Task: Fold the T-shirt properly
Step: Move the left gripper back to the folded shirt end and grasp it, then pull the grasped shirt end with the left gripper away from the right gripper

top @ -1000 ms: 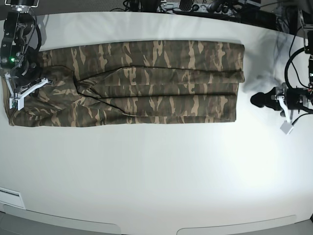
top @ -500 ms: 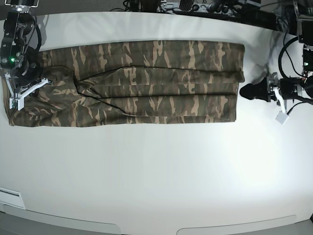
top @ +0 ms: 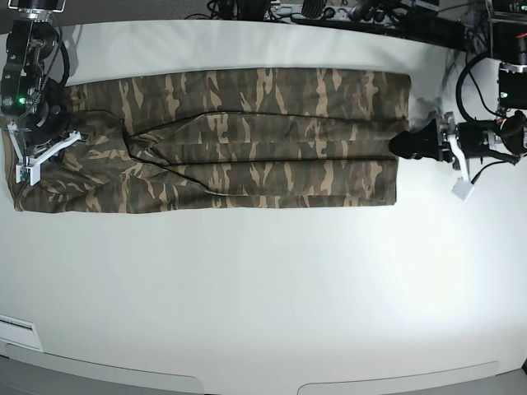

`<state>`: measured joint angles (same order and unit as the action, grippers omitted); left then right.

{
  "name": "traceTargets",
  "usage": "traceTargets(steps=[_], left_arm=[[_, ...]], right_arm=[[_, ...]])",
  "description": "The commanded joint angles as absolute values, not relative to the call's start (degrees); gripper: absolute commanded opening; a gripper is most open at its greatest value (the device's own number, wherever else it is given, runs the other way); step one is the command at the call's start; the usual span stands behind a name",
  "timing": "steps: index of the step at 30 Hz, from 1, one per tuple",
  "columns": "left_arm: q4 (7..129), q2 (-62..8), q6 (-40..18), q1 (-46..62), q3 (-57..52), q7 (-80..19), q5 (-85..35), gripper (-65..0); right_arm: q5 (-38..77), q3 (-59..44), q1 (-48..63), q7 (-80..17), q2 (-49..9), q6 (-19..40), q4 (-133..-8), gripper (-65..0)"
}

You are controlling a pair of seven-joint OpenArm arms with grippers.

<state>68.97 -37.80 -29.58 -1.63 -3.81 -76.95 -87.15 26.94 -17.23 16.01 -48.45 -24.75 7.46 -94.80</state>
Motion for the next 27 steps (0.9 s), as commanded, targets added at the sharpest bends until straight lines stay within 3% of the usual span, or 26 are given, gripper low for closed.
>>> traceTargets(steps=[1, 25, 27], left_arm=[[68.8, -37.6, -29.1, -1.3, -3.4, -80.0, -85.0, -22.8], [68.8, -25.5, -30.4, -1.9, -6.4, -79.1, -83.2, -23.0], [68.8, -25.2, -30.3, -1.9, -6.5, -78.9, -83.2, -26.8]], right_arm=[[25.2, -17.3, 16.5, -52.7, -25.4, 6.6, -94.4, -65.0], [25.2, -17.3, 16.5, -53.2, -25.4, 7.7, -94.4, -65.0], [25.2, -17.3, 16.5, -53.2, -25.4, 7.7, -94.4, -65.0]])
